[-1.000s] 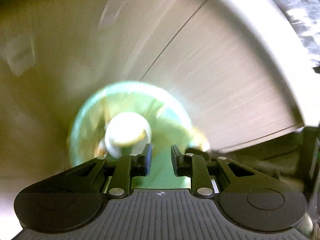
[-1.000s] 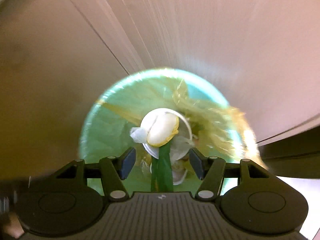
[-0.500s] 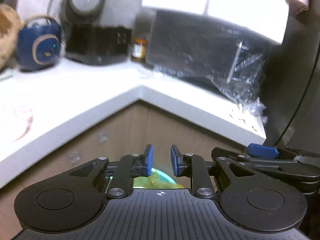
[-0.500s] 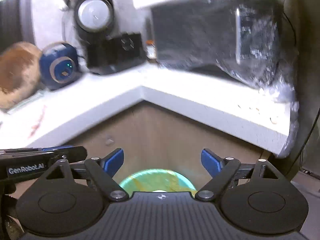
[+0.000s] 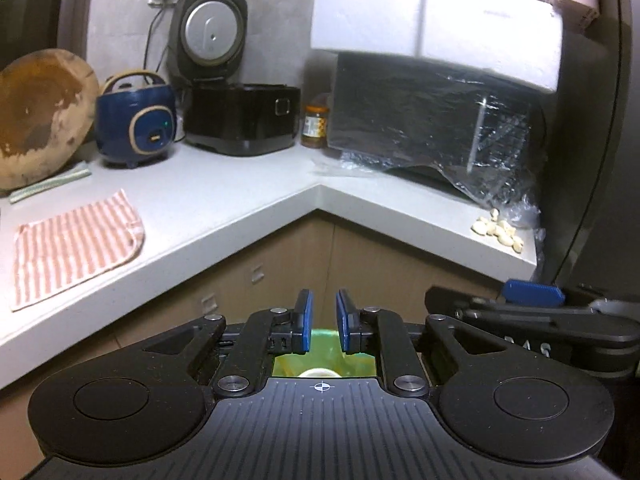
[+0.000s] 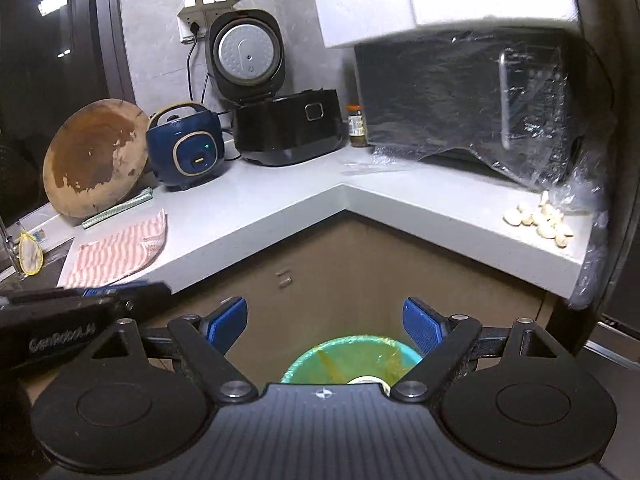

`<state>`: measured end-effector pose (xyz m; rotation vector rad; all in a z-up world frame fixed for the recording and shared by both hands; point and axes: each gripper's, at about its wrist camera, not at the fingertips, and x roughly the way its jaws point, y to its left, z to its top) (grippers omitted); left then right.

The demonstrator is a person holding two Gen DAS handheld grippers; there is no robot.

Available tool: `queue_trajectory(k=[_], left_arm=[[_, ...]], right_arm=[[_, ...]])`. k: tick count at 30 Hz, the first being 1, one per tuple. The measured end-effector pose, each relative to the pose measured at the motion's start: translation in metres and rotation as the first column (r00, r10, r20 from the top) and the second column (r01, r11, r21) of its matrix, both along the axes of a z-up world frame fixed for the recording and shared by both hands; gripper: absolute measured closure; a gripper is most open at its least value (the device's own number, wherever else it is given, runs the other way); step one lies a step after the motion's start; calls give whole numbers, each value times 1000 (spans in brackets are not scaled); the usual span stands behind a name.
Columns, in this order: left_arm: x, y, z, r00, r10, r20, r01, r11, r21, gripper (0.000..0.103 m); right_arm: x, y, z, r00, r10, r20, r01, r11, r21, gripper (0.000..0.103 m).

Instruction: Collect trash

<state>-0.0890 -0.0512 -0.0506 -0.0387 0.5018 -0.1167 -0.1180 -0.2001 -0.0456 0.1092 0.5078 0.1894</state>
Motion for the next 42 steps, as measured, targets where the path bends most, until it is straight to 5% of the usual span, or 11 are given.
queue_trajectory(k=[42], left_arm=[[-25,8,-3,1000,-3,-17,2,999,-35,86]], right_arm=[[-22,9,-1,999,46,14,-45,998,-39,17]])
